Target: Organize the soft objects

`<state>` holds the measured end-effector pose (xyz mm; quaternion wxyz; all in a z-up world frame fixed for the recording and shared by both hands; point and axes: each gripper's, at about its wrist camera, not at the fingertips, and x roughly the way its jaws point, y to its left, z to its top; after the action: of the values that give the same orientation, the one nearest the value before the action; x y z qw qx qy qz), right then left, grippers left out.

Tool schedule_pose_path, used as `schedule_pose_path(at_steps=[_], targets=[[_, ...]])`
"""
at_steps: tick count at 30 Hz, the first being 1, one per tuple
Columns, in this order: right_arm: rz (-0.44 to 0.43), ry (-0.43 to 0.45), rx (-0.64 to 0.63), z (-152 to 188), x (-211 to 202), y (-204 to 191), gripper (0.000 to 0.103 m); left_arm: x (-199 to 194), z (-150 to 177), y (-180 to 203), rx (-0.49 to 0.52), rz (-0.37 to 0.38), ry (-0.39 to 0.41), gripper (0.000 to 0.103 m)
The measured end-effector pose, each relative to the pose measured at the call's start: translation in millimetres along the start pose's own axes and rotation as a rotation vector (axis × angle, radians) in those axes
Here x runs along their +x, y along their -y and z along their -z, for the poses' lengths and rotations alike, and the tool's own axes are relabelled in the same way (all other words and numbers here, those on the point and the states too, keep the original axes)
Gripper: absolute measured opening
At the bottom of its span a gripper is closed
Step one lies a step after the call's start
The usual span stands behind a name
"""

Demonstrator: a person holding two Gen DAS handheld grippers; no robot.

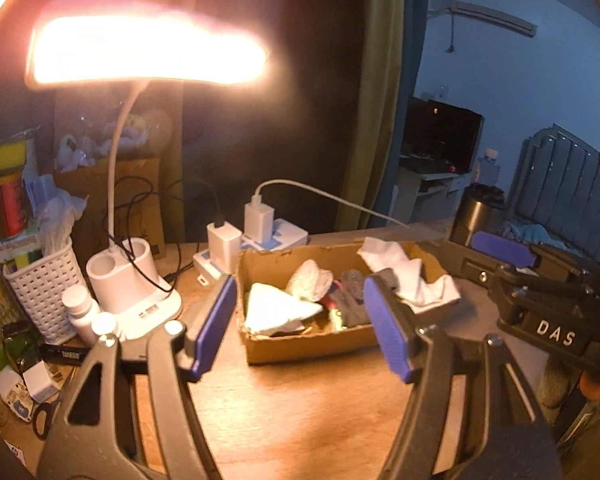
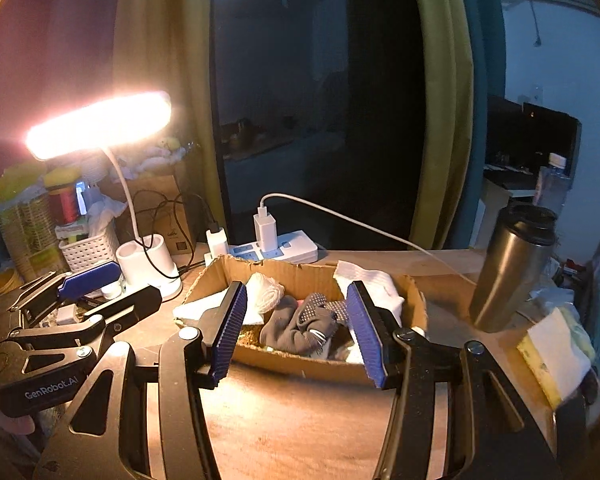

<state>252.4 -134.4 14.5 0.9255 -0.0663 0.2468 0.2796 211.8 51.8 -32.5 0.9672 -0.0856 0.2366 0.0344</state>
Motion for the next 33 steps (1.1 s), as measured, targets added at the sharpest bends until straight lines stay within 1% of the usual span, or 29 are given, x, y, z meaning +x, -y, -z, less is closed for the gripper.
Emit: schedule_pose_path(at_steps=[10,11,13,17,19,21,25,29,32,33], targets=[[0.035,0.046,0.01,10,-54,2,0.056,-35,3,25,0.038,0.044,0.027,0.07],[0.04,0.051,0.01,11,-60,2,0.056,-38,3,26,0.04,0.046,0.03,0.071],[0.045,0.061,0.011,12,-71,2,0.062,-46,4,31,0.044,0.055,0.039,0.074],[0.06,0.08,0.01,16,-91,2,0.063,-63,6,40,0.051,0.081,0.062,0.078],[0.07,0.089,0.012,19,-101,2,0.063,-71,7,44,0.056,0.09,0.071,0.082],[0.077,0.097,0.014,20,-110,2,0.063,-79,7,47,0.06,0.097,0.083,0.09],[0.093,0.112,0.014,22,-130,1,0.064,-98,8,52,0.066,0.102,0.113,0.091],[0.114,0.139,0.02,21,-151,0,0.064,-118,6,56,0.07,0.091,0.145,0.096],[0.121,0.155,0.027,23,-166,-2,0.065,-131,4,56,0.064,0.082,0.163,0.096],[0.124,0.165,0.029,23,-171,-3,0.07,-137,3,56,0.064,0.082,0.171,0.096]])
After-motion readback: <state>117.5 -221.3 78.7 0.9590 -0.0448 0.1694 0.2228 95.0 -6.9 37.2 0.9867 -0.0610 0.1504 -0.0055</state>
